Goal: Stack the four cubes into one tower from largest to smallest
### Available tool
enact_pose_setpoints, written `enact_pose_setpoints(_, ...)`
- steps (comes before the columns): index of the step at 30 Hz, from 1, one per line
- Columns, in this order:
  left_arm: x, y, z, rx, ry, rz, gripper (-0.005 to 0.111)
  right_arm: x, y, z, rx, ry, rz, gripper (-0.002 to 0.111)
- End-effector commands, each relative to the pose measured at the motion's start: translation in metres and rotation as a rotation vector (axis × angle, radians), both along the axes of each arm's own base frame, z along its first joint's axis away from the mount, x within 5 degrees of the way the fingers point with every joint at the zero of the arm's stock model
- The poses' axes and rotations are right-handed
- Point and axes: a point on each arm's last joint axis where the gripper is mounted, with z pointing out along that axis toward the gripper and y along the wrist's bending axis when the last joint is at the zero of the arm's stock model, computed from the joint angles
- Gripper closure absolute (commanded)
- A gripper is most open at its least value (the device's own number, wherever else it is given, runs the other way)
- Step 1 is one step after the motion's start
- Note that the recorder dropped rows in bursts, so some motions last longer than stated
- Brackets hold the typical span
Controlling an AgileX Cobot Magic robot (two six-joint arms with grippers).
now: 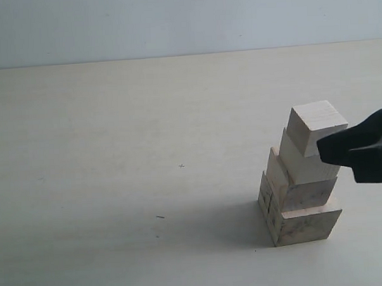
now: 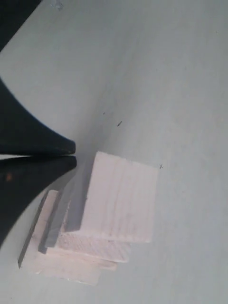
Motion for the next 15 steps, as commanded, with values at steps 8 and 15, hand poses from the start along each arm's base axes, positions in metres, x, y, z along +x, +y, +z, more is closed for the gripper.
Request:
enact_pose_setpoints(8, 0.0, 0.0, 0.0, -0.002, -0.01, 0.007, 0.107, -0.053, -0.015, 0.021, 0.055, -0.185, 0.04, 0.108)
enact_pose_setpoints(15, 0.0, 0.0, 0.0, -0.002, -0.01, 0.007, 0.107, -0.086, -0.032, 0.042, 0.12, -0.49, -0.014, 0.108)
